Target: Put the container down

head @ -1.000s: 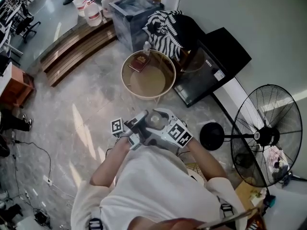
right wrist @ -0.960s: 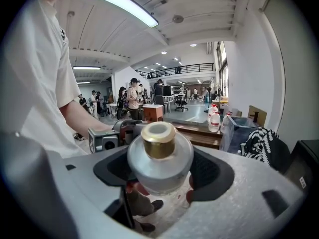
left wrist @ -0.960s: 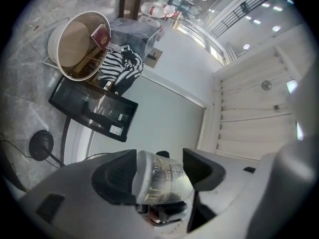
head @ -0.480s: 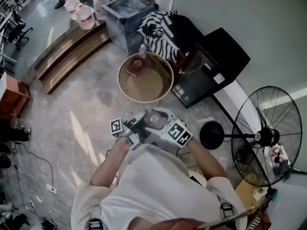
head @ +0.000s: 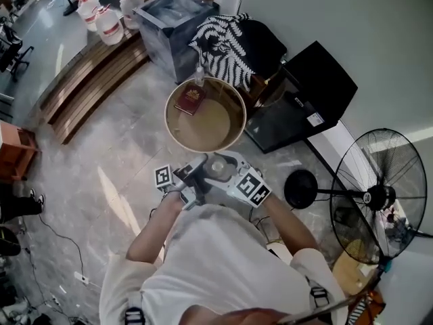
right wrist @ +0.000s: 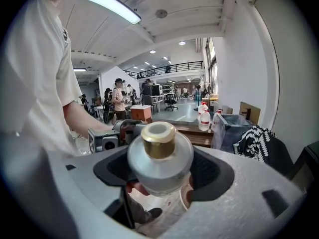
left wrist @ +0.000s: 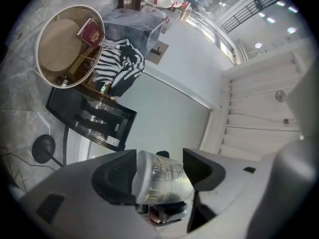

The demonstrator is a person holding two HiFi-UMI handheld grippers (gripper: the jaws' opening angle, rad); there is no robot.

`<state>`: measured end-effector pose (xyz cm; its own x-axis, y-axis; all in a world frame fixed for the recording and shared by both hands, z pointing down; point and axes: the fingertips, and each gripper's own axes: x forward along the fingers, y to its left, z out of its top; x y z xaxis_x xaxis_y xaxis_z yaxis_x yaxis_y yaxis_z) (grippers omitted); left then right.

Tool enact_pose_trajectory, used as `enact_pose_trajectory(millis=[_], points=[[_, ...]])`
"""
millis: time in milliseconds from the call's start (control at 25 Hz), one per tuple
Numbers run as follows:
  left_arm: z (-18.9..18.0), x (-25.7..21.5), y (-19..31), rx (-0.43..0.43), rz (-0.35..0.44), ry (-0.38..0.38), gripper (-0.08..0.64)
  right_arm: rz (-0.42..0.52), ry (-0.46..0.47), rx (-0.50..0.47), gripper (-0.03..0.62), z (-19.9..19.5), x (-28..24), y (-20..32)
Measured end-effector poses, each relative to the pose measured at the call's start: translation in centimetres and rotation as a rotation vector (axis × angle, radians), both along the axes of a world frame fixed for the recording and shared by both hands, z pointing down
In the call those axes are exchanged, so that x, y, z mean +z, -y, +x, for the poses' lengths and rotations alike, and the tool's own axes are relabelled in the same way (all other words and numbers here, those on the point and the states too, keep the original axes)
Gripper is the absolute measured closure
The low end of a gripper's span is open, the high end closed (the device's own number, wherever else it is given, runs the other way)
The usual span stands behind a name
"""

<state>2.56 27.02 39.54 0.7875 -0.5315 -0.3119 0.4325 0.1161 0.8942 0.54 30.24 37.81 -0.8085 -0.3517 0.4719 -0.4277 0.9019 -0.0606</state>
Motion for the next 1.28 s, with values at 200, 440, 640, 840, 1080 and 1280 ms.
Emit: enact_pose_trajectory(millis=[200,440,640,840,1080,1280], points=[[-1.5,0.6,4.0,0.035,-0.012,0.002,0.29,-0.009,0.0,0.037,0.256,-1.6,0.7,4.1],[-3.3,0.7,7.7,0.092,-0.014,0.002,0.29,-0.016,-0.002,0.087,0.256,-3.6,0.7,7.9],[-3.8,1.4,9.9,0.132,-0.023,0.006,0.29,-0.027,-0.002,0.127,0.256,-4.2,1.3,10.2],[-3.9,1.5,11.3,0.157,-0.03,0.007,0.289,-0.032,-0.004,0.152,0.256,-4.4,1.4,11.7],[-3.4,1.9,12.7,0.161,-0.035,0.009,0.29,-0.039,-0.004,0.154,0.256,-3.9,1.8,13.1],[-2.4,2.2,14.6,0.144,-0.032,0.019,0.288,-0.042,-0.005,0.132,0.256,-2.9,2.1,14.9]])
